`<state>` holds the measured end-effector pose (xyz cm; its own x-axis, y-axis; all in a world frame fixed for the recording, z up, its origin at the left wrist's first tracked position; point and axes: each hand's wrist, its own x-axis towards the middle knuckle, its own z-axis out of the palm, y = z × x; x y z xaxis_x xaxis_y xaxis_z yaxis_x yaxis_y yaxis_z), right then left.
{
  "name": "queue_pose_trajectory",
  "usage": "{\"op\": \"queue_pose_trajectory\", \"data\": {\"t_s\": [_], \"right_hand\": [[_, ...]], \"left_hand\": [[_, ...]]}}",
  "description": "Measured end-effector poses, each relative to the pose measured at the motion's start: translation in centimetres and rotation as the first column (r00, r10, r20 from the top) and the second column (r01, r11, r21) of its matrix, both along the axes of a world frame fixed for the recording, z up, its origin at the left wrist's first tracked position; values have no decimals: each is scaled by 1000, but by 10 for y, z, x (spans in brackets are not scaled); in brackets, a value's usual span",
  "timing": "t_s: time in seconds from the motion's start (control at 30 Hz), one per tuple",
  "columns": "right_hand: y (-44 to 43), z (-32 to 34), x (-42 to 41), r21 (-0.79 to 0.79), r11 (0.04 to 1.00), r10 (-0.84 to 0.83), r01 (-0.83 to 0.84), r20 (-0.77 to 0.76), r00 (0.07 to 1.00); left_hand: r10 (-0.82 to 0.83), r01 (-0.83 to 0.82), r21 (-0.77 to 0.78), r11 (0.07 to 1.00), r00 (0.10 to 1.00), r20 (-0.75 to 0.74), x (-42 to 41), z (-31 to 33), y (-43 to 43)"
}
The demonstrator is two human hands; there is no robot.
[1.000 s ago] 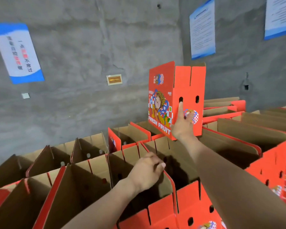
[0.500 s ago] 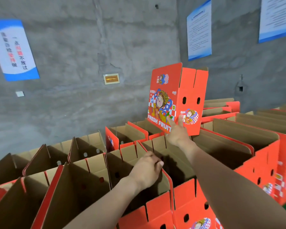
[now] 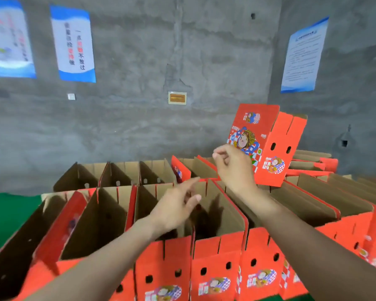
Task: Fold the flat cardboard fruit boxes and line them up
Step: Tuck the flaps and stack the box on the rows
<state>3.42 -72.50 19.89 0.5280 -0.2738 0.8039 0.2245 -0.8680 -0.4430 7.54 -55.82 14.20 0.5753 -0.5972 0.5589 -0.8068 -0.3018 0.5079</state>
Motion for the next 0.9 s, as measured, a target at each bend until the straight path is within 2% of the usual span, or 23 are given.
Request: {"op": "queue_pose_trajectory", "data": {"t_s": [0.13,0.23,0.3,0.37,0.47,0.53,0.6,0.77,0.83,0.9], "right_hand": [[111,-10,-37,29,974,225,-224,-76,971],[212,-64,-81,28,882,468,-471,-176,866],[270,-119,-114,117,828,557,-548,-282,781],[319,-177,-145,221,804,589,-552,-426,687],[384,-238,-181,237,783,583,-575,-600,547],[421,-245,-187,210,765,572,-609,-657,492],[453,-235,-181,202,754,575,-625,-663,479],[519,-220,-151,189,785,552,-590,-646,527],[536,-219,-139,164,810,507,-562,-678,533],[549,-219,-129,146,827,474,-542,-699,535]], "left_hand": [[209,-211,-167,963,977,-33,-44,-2,138],[337,-382,-294,876,921,-194,-101,-43,234],[406,-493,-245,835,852,-330,-148,-90,288],[514,-598,-93,796,750,-417,-192,-139,331],[562,-633,64,771,630,-536,-238,-191,377],[572,-642,88,761,601,-559,-246,-200,402],[582,-662,61,747,606,-542,-241,-197,425],[572,-650,19,759,654,-494,-209,-176,479],[558,-614,34,788,690,-461,-193,-172,500],[548,-556,127,821,708,-446,-168,-178,520]]}}
